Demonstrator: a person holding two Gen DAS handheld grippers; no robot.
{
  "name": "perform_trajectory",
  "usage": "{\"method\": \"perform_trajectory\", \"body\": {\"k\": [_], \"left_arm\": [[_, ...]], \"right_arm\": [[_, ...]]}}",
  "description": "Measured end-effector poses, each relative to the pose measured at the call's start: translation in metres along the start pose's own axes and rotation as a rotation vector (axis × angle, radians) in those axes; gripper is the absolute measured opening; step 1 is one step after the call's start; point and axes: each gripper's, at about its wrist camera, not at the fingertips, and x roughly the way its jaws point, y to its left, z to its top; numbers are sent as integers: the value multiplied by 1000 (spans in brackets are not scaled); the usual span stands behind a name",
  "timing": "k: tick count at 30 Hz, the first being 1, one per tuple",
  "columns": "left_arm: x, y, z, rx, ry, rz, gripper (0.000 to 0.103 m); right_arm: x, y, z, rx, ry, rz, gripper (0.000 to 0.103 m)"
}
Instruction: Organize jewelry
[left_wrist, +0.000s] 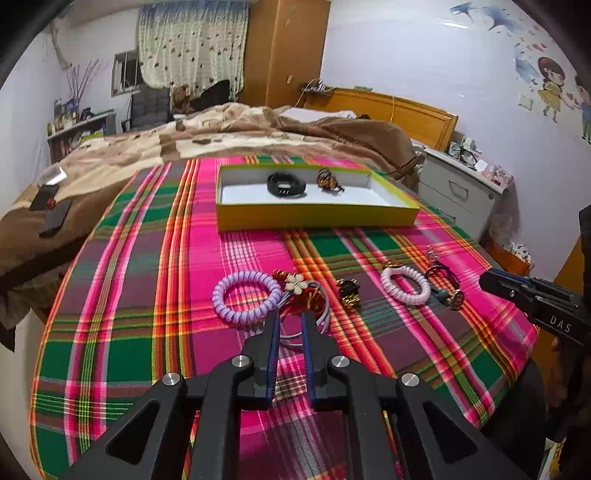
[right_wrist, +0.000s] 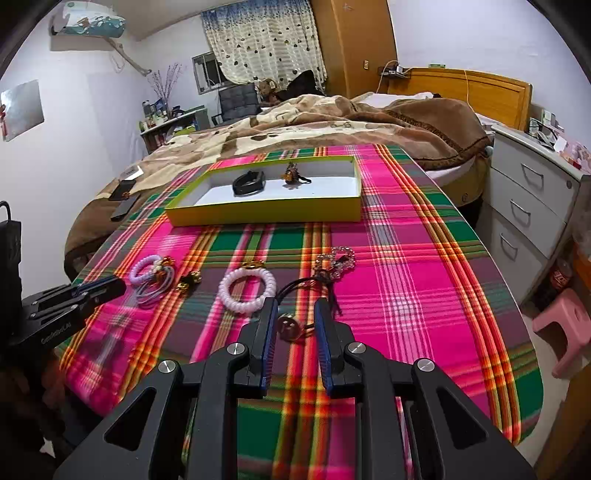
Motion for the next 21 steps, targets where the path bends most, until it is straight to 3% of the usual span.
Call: {"method": "perform_trajectory", "body": {"k": [7, 11, 21], "left_arm": [[15, 7, -1, -37, 51, 11, 12], [21, 9, -1, -50, 72, 6, 20], [31, 3, 4, -45, 110, 36, 20]], "right_arm": [[18, -10, 7, 3, 21, -24, 21], [31, -16, 10, 0, 50, -39, 21], [57, -17, 13, -25, 124, -56, 21]]}}
